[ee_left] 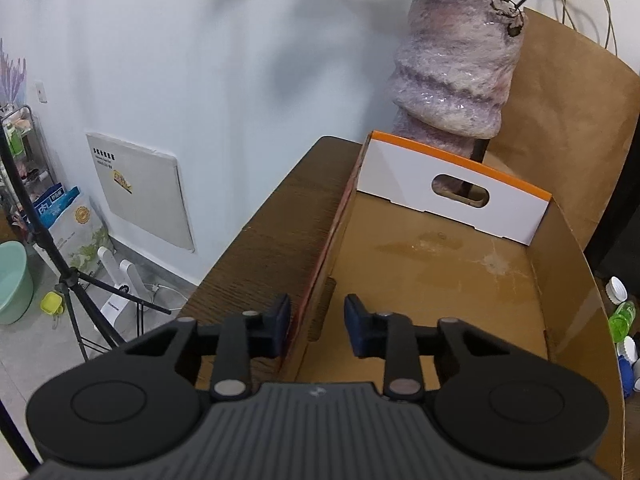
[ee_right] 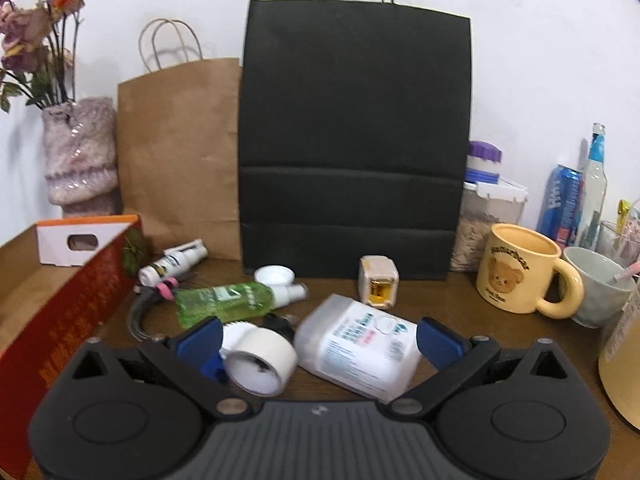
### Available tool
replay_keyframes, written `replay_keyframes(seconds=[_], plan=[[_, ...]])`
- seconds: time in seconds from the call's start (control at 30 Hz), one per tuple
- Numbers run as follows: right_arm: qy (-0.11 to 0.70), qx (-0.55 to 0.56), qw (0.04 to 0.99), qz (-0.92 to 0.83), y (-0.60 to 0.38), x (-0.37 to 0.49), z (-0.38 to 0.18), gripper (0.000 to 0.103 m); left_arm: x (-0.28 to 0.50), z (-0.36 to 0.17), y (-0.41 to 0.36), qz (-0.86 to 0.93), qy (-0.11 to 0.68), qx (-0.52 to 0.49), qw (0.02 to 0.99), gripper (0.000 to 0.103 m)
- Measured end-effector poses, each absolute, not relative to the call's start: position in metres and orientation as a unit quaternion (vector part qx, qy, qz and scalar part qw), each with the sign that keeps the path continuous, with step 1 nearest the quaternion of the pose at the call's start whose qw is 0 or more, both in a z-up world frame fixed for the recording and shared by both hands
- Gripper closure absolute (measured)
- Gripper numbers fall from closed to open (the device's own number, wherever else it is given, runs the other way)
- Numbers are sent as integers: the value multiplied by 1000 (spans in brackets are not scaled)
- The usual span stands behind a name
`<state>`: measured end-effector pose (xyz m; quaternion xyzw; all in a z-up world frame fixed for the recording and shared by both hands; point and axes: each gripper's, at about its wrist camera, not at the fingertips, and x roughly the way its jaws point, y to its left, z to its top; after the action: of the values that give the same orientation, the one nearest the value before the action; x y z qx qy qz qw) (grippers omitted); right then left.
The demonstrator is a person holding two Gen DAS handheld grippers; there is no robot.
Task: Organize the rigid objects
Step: 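Move the right gripper toward the white pill bottle while the left tool rests by the box, then grasp the white pill bottle with the right gripper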
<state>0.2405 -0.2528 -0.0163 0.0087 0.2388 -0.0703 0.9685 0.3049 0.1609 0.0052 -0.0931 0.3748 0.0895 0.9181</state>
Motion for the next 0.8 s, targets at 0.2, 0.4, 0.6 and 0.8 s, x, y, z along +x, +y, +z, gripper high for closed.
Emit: replay_keyframes(seconds=[0.2,0.4,0.6,0.8], plan=[[245,21,965,-94,-264,245,-21,0,306,0,163,103,381,-98,914,82],[254,34,957,-139,-264,262,-23,0,304,-5,161,118,379,-91,914,87],[287,59,937,-190,-269,294,-31,0,303,-5,154,124,372,-70,917,87],[312,80,926,-197,-276,304,-43,0,303,-6,154,124,372,-64,918,87]])
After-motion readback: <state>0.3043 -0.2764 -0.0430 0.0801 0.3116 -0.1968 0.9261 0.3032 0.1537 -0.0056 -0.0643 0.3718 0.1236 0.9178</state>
